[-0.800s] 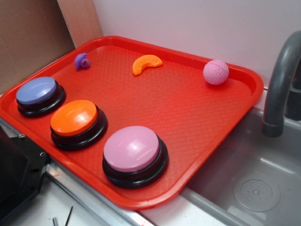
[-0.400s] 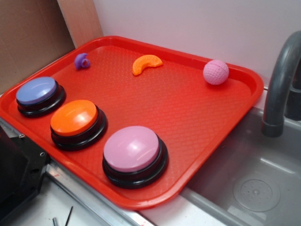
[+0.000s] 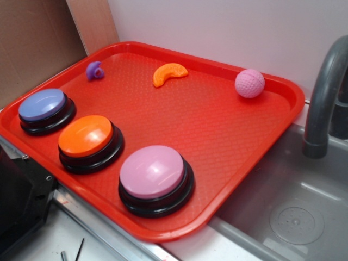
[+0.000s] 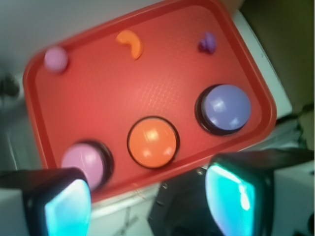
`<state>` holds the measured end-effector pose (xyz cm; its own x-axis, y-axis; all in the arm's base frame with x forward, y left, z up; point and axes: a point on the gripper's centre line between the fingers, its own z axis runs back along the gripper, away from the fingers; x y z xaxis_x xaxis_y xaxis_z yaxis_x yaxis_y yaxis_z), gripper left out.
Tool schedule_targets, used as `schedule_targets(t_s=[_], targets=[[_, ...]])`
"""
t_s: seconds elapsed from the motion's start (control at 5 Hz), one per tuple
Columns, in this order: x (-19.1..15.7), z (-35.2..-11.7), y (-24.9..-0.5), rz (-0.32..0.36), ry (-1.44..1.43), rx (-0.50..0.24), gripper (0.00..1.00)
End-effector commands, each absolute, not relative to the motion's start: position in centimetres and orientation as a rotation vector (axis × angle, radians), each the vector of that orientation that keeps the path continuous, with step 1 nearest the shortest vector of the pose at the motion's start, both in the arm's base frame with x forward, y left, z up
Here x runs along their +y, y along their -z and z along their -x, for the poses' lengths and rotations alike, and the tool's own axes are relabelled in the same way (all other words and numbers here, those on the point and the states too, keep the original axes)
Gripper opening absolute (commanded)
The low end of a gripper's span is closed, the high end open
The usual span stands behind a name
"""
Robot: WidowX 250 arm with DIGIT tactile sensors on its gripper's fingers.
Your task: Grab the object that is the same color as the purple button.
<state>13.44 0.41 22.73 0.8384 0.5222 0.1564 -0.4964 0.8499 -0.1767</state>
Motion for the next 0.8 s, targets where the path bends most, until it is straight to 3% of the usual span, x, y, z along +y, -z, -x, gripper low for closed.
schedule_targets(t_s=[0.0, 0.4, 0.6], targets=[[4.3, -16.7, -20.4, 0.138, -0.946, -0.274, 1.00], [8.7, -21.0, -15.9, 0.097, -1.232, -0.333, 1.00], [11.0, -23.3, -13.1, 0.092, -1.261, -0.313, 1.00]])
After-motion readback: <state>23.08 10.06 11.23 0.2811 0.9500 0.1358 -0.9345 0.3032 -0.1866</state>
